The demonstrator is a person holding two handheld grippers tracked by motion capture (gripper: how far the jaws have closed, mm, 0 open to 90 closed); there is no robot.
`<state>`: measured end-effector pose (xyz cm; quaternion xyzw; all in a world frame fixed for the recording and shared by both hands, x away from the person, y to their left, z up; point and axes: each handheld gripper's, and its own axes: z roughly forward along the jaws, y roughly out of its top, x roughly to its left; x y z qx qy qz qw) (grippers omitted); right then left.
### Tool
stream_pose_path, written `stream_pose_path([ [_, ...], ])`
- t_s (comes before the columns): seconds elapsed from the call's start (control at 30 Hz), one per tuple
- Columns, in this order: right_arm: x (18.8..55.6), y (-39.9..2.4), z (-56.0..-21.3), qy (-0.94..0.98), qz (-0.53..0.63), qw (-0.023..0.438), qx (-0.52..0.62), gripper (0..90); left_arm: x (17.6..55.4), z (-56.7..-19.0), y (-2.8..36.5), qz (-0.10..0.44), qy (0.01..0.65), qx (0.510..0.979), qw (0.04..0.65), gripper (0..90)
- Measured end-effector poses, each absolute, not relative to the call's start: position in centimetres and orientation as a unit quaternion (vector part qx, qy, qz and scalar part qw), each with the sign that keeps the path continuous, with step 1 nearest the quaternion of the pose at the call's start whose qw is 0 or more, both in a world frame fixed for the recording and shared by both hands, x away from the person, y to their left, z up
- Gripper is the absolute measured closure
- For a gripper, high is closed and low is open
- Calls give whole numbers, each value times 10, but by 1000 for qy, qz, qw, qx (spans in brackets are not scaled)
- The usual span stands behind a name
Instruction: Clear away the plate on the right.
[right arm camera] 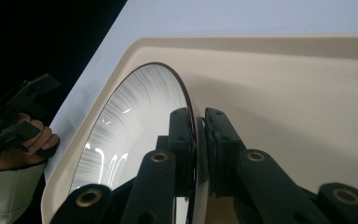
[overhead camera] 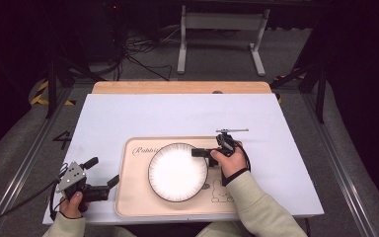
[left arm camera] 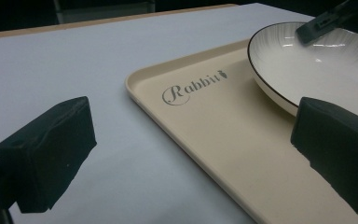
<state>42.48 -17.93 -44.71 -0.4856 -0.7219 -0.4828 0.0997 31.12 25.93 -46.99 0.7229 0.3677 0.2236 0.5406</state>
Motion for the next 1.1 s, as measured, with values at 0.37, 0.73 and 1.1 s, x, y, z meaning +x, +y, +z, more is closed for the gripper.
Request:
stream_pose_path([
  [0.37, 426, -178, -453, -733, -467, 90, -485, 754, 311, -470, 260, 222, 367, 724, 540, 3],
  [0.73, 426, -177, -457, -738, -460, 88, -486, 691, 311, -470, 260, 222, 368, 724, 540, 4],
  [1.1, 425, -175, -458, -737, -461, 91, -486, 611, 311, -470, 260, 222, 369, 723, 540, 3],
])
